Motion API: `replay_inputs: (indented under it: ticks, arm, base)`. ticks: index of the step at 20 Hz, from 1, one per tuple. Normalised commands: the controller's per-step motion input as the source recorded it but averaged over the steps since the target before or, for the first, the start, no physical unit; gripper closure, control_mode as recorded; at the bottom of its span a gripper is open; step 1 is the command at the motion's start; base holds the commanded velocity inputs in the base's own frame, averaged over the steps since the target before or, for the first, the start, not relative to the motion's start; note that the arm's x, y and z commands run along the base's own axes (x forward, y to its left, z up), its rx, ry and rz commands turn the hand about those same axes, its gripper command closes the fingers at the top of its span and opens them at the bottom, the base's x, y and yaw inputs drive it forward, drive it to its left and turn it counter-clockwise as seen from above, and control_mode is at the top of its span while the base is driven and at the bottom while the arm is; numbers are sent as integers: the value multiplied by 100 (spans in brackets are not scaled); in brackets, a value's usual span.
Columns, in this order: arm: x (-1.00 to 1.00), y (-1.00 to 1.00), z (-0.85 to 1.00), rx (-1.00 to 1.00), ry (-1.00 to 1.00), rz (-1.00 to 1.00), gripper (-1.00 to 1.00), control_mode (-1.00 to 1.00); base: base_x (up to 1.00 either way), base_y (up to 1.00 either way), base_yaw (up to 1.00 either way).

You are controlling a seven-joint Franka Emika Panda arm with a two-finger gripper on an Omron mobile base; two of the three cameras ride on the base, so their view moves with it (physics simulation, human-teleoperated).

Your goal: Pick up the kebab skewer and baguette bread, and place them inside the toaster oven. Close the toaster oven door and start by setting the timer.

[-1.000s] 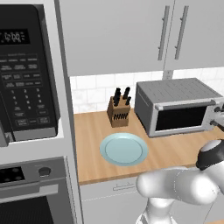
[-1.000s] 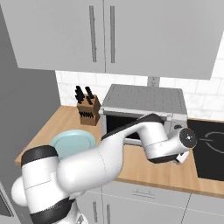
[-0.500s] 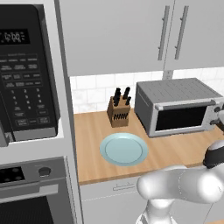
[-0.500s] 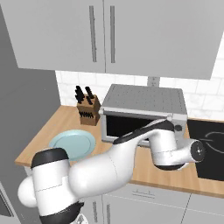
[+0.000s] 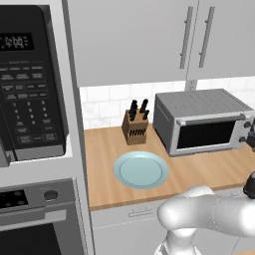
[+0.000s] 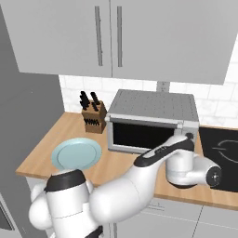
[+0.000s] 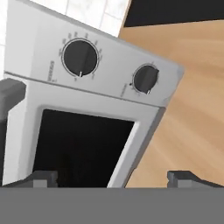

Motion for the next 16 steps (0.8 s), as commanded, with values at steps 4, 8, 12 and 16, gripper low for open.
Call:
replay_inputs:
  ticks: [4,8,12,16]
  arm:
    - [3,0,-35,13,-6,-18,-100,-100]
    - [37,0,-3,9,-5,-16,-100,-100]
    - [38,0,0,10,-5,-10,-100,-100]
    - [13,-8,-1,10,-5,-8,-100,-100]
  base:
    - [0,0,0]
    - [0,0,0]
    - [0,0,0]
    - [0,0,0]
